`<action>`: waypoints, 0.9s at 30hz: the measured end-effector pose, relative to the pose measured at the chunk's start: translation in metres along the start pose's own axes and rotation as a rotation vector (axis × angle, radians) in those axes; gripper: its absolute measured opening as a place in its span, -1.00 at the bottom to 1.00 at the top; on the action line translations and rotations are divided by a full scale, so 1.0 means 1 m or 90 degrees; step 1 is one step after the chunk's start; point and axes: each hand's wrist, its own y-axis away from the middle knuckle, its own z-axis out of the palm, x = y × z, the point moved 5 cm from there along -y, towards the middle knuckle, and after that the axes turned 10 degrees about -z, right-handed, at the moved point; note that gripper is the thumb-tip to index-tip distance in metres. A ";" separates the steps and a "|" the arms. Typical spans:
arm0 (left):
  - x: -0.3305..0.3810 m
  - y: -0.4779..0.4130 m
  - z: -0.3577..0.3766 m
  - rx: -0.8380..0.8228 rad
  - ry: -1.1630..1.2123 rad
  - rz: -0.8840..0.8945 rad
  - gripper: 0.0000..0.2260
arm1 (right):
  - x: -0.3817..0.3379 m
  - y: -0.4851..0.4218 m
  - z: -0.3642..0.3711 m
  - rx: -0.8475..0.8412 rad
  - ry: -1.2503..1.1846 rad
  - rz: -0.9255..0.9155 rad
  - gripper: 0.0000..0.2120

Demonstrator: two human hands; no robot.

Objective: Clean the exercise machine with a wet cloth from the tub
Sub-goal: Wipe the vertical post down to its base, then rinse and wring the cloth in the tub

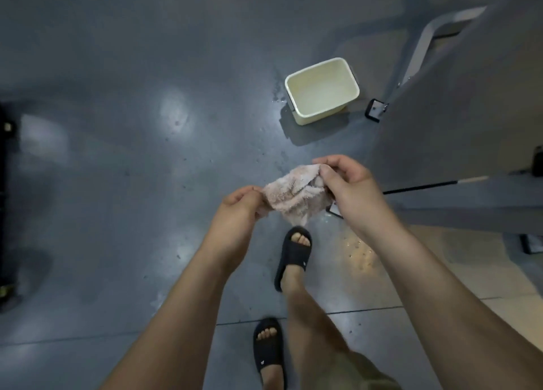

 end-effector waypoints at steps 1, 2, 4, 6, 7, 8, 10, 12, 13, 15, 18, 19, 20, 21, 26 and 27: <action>0.015 -0.013 0.002 0.014 0.048 0.010 -0.71 | -0.004 -0.019 0.000 -0.007 0.001 -0.010 -0.81; 0.030 -0.028 0.004 0.026 0.106 0.011 -0.65 | -0.002 -0.040 0.000 -0.022 0.009 -0.016 -0.79; 0.058 -0.061 0.007 0.035 0.201 -0.002 -0.54 | 0.004 -0.082 0.001 -0.081 0.037 -0.015 -0.74; 0.087 -0.096 0.004 0.059 0.229 -0.020 -0.56 | 0.012 -0.123 0.012 -0.181 0.027 0.022 -0.74; 0.100 -0.112 0.004 0.062 0.209 -0.031 -0.64 | 0.018 -0.140 0.016 -0.213 0.014 0.043 -0.77; 0.113 -0.127 0.006 0.054 0.144 -0.035 -0.72 | 0.024 -0.156 0.017 -0.222 0.007 0.057 -0.82; 0.141 -0.148 0.006 0.034 -0.059 -0.004 -0.87 | 0.025 -0.185 0.022 -0.216 -0.086 0.095 -0.95; 0.170 -0.159 0.011 -0.007 -0.174 0.018 -0.90 | 0.017 -0.206 0.023 -0.187 -0.325 0.183 -0.81; 0.185 -0.164 0.016 -0.041 -0.194 0.014 -0.87 | 0.012 -0.215 0.022 -0.180 -0.417 0.223 -0.69; 0.211 -0.174 0.026 -0.106 -0.191 -0.011 -0.84 | 0.001 -0.232 0.021 -0.179 -0.447 0.269 -0.61; 0.251 -0.199 0.049 -0.162 -0.219 -0.032 -0.82 | -0.011 -0.263 0.015 -0.183 -0.414 0.243 -0.83; 0.264 -0.210 0.059 -0.166 -0.246 -0.027 -0.81 | -0.013 -0.273 0.008 -0.184 -0.413 0.231 -0.80; 0.275 -0.223 0.070 -0.168 -0.273 -0.017 -0.82 | -0.012 -0.284 -0.002 -0.181 -0.406 0.230 -0.76; 0.286 -0.237 0.081 -0.171 -0.295 -0.007 -0.83 | -0.011 -0.295 -0.012 -0.169 -0.394 0.231 -0.73; 0.316 -0.326 0.139 -0.200 -0.445 0.025 -0.96 | 0.003 -0.359 -0.079 -0.041 -0.203 0.165 -0.77; 0.320 -0.345 0.148 -0.200 -0.463 0.020 -0.96 | 0.009 -0.372 -0.093 0.014 -0.189 0.164 -0.77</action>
